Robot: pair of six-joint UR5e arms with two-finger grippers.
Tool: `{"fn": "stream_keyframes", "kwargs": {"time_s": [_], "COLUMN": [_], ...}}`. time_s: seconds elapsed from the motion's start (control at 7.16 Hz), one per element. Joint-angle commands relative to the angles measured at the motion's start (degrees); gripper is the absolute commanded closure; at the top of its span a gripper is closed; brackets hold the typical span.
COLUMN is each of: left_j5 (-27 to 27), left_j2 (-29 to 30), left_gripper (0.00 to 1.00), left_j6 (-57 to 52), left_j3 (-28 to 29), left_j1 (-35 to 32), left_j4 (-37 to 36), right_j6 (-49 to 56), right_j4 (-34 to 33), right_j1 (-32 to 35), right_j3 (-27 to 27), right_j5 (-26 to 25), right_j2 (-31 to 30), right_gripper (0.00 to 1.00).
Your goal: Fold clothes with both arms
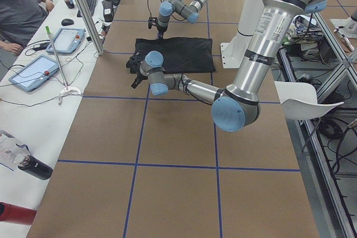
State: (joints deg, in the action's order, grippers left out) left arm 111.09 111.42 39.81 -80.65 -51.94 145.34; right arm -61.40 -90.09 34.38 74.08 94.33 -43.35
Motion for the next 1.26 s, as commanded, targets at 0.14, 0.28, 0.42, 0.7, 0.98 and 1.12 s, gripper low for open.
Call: {"fn": "stream_keyframes", "kwargs": {"time_s": [0.14, 0.28, 0.42, 0.7, 0.98, 1.12], "left_j5": [-0.08, -0.08, -0.08, -0.08, -0.08, -0.08], "left_j2": [0.03, 0.03, 0.03, 0.03, -0.06, 0.03], "left_gripper": [0.0, 0.0, 0.0, 0.0, 0.0, 0.0], "left_j6": [-0.09, 0.0, 0.0, 0.0, 0.0, 0.0], "left_j3": [0.4, 0.49, 0.49, 0.49, 0.4, -0.03], "left_j1": [0.09, 0.17, 0.18, 0.53, 0.44, 0.44], "left_j4": [0.12, 0.12, 0.12, 0.21, 0.21, -0.05], "right_j6": [5.91, 7.77, 8.74, 9.02, 9.1, 9.45], "right_j4": [-1.48, -1.58, -1.58, -1.58, -1.14, -0.96], "right_j1": [2.53, 4.1, 5.69, 6.58, 6.67, 6.76], "right_j3": [-1.39, -0.7, -0.69, 1.32, 3.61, 6.4], "right_j5": [1.64, 1.73, 2.52, 3.4, 3.14, 3.57], "right_j2": [-1.46, -2.6, -2.79, -4.09, -8.56, -11.37], "right_gripper": [0.0, 0.0, 0.0, 0.0, 0.0, 0.0]}}
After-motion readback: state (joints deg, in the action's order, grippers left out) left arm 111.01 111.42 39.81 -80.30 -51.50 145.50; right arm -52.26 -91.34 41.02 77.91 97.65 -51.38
